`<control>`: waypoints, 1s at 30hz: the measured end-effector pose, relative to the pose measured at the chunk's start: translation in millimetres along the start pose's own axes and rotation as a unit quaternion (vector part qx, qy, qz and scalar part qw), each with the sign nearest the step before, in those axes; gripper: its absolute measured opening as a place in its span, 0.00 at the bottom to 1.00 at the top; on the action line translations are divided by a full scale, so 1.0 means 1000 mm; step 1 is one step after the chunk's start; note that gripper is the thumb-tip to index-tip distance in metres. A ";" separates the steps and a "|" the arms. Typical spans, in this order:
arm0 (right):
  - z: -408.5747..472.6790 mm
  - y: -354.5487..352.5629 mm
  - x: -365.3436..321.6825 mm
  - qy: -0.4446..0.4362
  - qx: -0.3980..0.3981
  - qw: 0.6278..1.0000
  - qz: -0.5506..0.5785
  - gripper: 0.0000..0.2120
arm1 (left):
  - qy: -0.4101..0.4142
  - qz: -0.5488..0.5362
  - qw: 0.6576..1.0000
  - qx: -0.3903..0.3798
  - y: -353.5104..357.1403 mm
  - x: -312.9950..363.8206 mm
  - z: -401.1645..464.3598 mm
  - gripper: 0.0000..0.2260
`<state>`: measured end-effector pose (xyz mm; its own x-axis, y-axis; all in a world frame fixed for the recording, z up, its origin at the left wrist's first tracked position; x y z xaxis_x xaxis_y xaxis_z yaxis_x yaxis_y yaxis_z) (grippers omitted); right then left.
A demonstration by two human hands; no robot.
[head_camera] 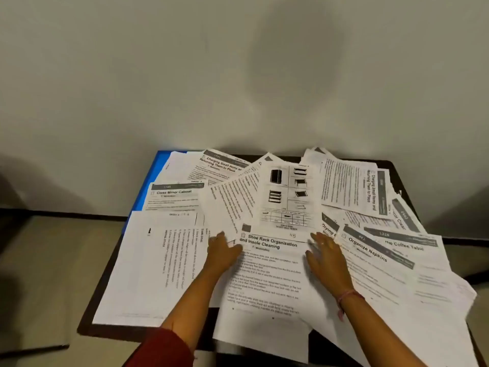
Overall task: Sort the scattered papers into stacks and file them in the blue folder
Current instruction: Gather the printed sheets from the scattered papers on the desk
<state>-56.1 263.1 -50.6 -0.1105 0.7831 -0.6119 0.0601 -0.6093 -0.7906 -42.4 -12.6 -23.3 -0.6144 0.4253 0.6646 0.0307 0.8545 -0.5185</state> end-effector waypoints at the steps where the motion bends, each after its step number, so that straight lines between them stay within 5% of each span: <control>1: -0.004 0.006 0.003 0.011 -0.019 1.000 -0.018 0.24 | -0.013 -0.035 0.999 -0.013 0.001 -0.003 -0.001 0.08; 6: -0.018 0.033 0.006 0.050 -0.086 0.994 -0.044 0.28 | -0.063 -0.050 0.997 -0.019 0.014 -0.024 0.006 0.07; 10: -0.018 0.045 0.003 0.068 -0.101 0.990 -0.074 0.29 | -0.074 -0.050 0.996 -0.013 0.018 -0.025 0.011 0.23; 16: -0.012 0.051 -0.009 0.083 -0.079 0.991 -0.071 0.29 | -0.031 -0.061 0.997 -0.028 0.016 -0.025 0.021 0.06; 30: -0.014 0.075 -0.041 0.128 -0.046 0.987 -0.090 0.27 | -0.075 -0.158 0.984 0.036 -0.084 -0.081 0.053 0.06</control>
<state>-32.8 187.5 -85.3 0.1263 0.8905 -0.4371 0.1529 -0.4528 -0.8784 -37.4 -134.8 -62.2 -0.6938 0.0888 0.7147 -0.2330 0.9113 -0.3395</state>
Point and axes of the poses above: each hand's wrist, its own z-axis towards the middle knuckle, its own y-axis out of the palm, x = y × z, the point moved 5 cm from there along z, towards the middle knuckle, and after that the axes turned 6 degrees about -y, right-handed, at the moved point
